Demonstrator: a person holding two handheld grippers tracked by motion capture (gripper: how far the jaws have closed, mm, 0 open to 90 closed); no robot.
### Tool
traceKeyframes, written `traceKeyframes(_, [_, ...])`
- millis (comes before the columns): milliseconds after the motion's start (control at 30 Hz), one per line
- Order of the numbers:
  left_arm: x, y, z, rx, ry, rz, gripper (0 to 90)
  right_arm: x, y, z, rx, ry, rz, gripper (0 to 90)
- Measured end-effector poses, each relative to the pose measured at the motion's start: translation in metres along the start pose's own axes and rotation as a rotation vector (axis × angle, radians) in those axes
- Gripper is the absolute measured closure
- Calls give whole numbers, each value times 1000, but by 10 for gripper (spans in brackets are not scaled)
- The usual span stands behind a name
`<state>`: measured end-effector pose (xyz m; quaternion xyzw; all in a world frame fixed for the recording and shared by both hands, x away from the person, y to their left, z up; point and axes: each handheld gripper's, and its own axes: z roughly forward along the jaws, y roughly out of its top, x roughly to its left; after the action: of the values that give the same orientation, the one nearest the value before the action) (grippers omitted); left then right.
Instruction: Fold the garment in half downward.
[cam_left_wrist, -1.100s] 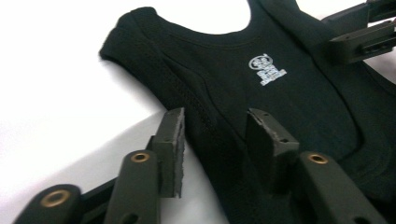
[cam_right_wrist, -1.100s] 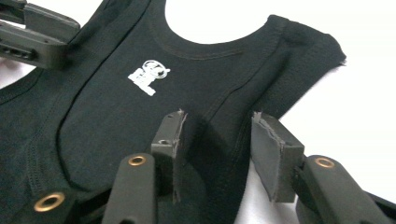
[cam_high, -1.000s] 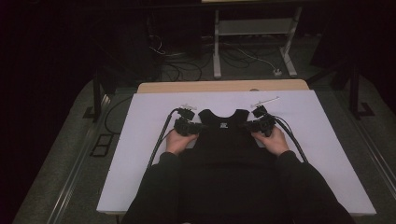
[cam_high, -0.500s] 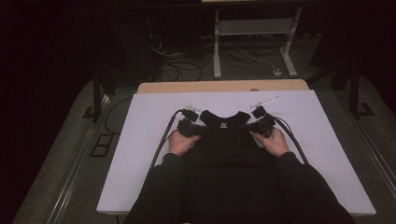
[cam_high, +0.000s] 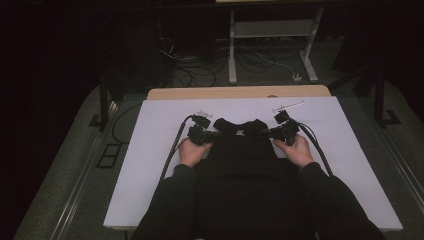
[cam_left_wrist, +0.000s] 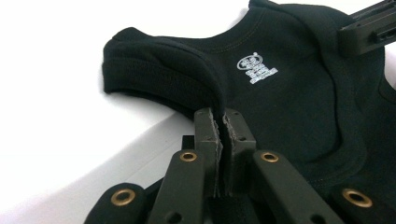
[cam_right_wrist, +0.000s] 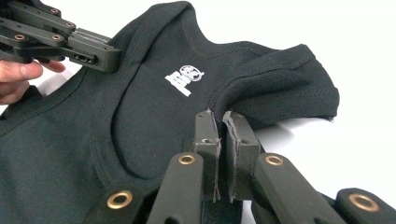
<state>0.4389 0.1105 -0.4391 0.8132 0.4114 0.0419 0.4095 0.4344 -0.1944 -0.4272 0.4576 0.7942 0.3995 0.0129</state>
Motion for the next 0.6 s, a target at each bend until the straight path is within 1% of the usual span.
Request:
traceKeyframes(67, [-1,1,-3,-11,-4,-3,850,1,1,-3,-11,7,-1,832])
traceKeyframes(133, [-2,2,-6,-17,-3,-5,850,2,2,-6,-15,3,-11,832])
traceKeyframes(167, [-1,3,-8,-16,-1,8,849,3,3,-8,-18,7,-6,832])
traceKeyframes(267, [-2,5,-13,-28,1,-3,849,4,5,-13,-31,8,-9,832])
traceKeyframes(367, [-3,7,-18,-34,-2,4,849,5,7,-18,-45,15,-6,832])
traceKeyframes(400, [-4,8,-19,-39,-4,0,849,6,8,-19,-46,15,-8,832])
traceKeyframes(467, [-6,10,-21,-29,-3,15,848,8,10,-22,-46,16,-19,832])
traceKeyframes(533, [-6,12,-24,-27,-3,21,848,9,11,-24,-47,19,-26,832])
traceKeyframes(567, [-8,13,-25,-35,-3,16,848,10,12,-25,-48,21,-24,832])
traceKeyframes(600, [-8,15,-26,-32,-2,24,848,11,13,-26,-52,21,-27,832])
